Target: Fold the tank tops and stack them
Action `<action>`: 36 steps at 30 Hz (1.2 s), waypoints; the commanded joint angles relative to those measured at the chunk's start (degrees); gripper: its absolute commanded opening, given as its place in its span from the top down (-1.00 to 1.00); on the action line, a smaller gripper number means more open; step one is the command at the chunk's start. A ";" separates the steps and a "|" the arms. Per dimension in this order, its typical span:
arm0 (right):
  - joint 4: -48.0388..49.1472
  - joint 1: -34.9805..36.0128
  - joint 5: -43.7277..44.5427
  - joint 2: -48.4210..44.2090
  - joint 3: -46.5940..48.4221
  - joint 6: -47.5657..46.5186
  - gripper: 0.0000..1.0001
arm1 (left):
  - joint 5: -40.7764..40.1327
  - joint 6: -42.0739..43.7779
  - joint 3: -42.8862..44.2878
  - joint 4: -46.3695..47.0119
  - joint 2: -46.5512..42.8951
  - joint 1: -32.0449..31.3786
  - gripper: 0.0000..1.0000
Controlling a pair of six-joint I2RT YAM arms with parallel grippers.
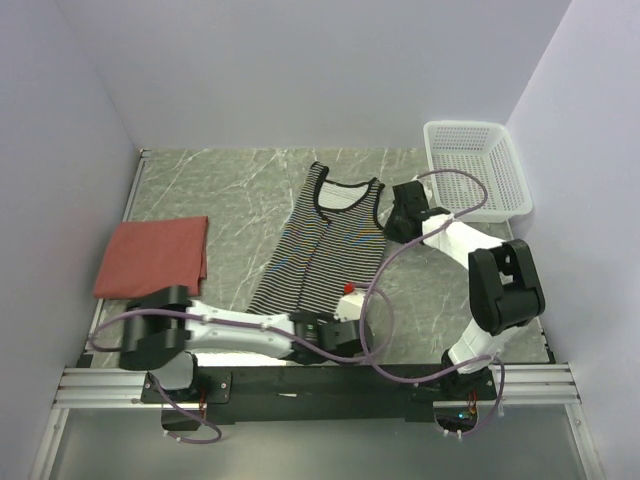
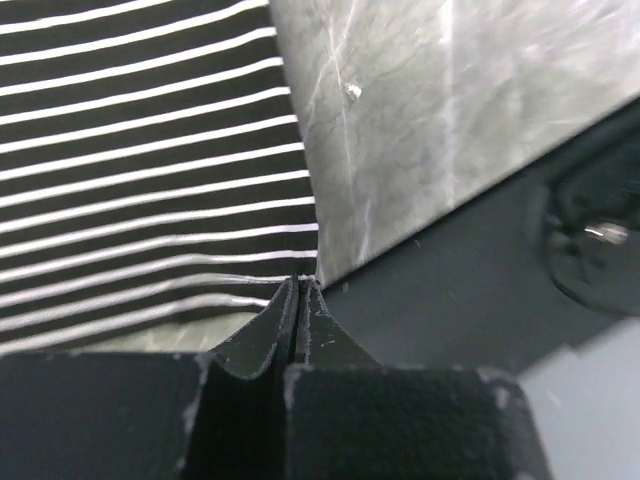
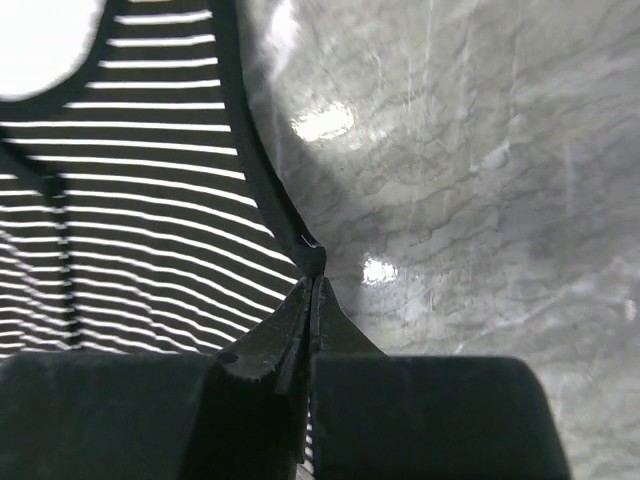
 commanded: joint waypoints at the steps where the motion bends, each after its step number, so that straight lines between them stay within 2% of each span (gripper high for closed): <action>1: -2.42 -0.26 3.22 -3.65 0.63 -1.67 1.00 | 0.78 -3.41 -3.62 4.37 -9.22 1.08 0.99; 10: -5.15 2.20 2.61 0.38 7.74 -1.41 1.00 | 4.21 -11.40 -16.45 7.72 -22.58 9.94 0.99; 19: -9.71 8.97 4.72 14.27 25.48 0.35 1.00 | 6.49 -17.83 -26.83 3.24 -31.91 19.09 0.99; 28: -13.14 14.15 6.21 23.94 38.32 0.79 1.00 | 9.03 -19.68 -29.38 0.42 -33.84 19.98 0.99; 36: -13.68 16.53 6.83 26.40 40.80 0.18 1.00 | 10.53 -20.03 -29.82 -0.81 -34.11 19.98 0.99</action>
